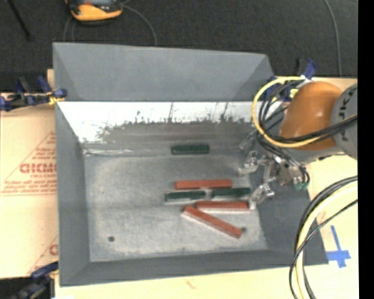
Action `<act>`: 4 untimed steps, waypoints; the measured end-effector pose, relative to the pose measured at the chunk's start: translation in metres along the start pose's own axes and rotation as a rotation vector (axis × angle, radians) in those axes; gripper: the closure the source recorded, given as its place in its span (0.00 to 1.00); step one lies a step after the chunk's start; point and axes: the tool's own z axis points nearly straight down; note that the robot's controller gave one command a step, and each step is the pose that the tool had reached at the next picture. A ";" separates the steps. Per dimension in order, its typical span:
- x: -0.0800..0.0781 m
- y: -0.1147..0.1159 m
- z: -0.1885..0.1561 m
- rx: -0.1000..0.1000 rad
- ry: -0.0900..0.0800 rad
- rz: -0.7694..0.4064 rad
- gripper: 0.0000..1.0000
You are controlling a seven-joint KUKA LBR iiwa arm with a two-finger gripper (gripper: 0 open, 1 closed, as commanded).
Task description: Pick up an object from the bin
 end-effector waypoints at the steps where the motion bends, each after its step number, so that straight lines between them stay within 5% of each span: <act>1: 0.000 0.000 0.000 0.000 0.000 0.000 1.00; 2: 0.022 0.052 -0.035 0.001 0.001 -0.183 0.00; 3: 0.022 0.052 -0.034 0.001 0.002 -0.183 0.00; 4: -0.054 0.041 0.000 -0.002 0.017 -0.364 1.00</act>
Offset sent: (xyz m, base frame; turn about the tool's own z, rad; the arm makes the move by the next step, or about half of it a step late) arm -0.0322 0.0479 0.0333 -0.1837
